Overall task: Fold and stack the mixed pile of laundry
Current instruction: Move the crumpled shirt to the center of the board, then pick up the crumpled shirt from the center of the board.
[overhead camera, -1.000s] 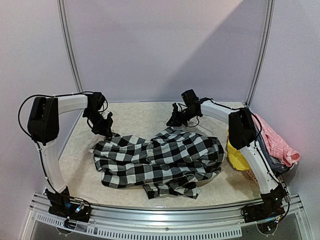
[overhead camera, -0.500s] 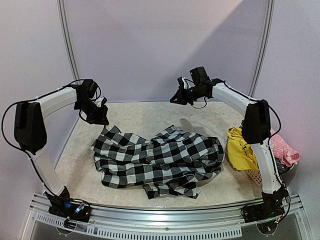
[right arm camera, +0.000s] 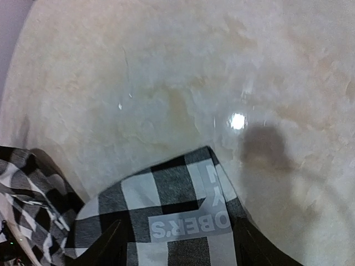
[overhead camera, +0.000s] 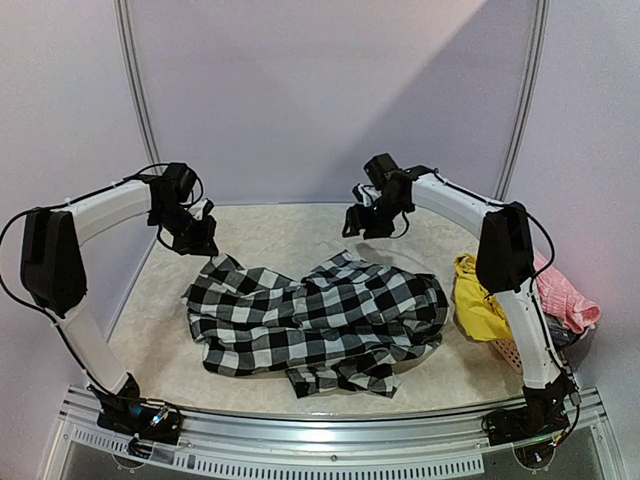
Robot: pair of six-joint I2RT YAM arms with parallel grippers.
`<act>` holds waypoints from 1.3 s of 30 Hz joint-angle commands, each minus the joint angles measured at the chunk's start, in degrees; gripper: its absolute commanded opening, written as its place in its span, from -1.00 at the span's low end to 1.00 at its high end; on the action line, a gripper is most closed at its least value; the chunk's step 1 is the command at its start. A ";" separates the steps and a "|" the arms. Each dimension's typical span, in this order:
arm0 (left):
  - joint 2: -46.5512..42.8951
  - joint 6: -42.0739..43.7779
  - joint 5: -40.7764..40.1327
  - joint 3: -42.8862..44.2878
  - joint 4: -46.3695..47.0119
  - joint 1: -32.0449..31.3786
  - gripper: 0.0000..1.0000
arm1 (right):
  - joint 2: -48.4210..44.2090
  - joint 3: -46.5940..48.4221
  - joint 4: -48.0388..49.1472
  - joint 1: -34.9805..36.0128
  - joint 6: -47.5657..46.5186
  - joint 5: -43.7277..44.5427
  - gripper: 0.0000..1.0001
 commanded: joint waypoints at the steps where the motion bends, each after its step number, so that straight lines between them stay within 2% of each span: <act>1: 0.11 -1.03 -1.22 -0.81 -0.03 -1.79 -1.00 | 2.49 3.27 -7.71 5.23 -6.72 9.60 0.33; 8: -1.18 -1.87 -2.60 -3.19 -0.58 -3.33 -1.00 | 3.73 1.14 -15.62 10.02 -12.87 25.34 0.30; 14: -4.73 -3.78 -4.21 -9.48 0.86 -5.30 -1.00 | -6.17 -19.16 -10.32 10.08 -11.30 28.26 0.29; 22: -10.21 -7.45 -5.71 -16.28 1.87 -7.93 -1.00 | -18.05 -36.41 -7.69 9.99 -9.43 27.93 0.27; 26: -13.49 -9.24 -6.60 -18.43 2.14 -9.22 -1.00 | -27.17 -42.83 -4.75 9.92 -8.39 21.07 0.28; 30: -13.49 -9.26 -6.73 -17.81 2.73 -9.46 -1.00 | -34.13 -43.96 -0.31 7.11 -5.80 8.72 0.34; 33: -11.48 -8.44 -6.81 -15.38 3.05 -9.49 -1.00 | -34.15 -41.05 1.20 4.68 -2.77 5.78 0.40; 39: -4.20 -6.16 -6.99 -5.38 2.21 -9.22 -1.00 | -26.24 -33.14 0.70 1.04 1.72 3.48 0.49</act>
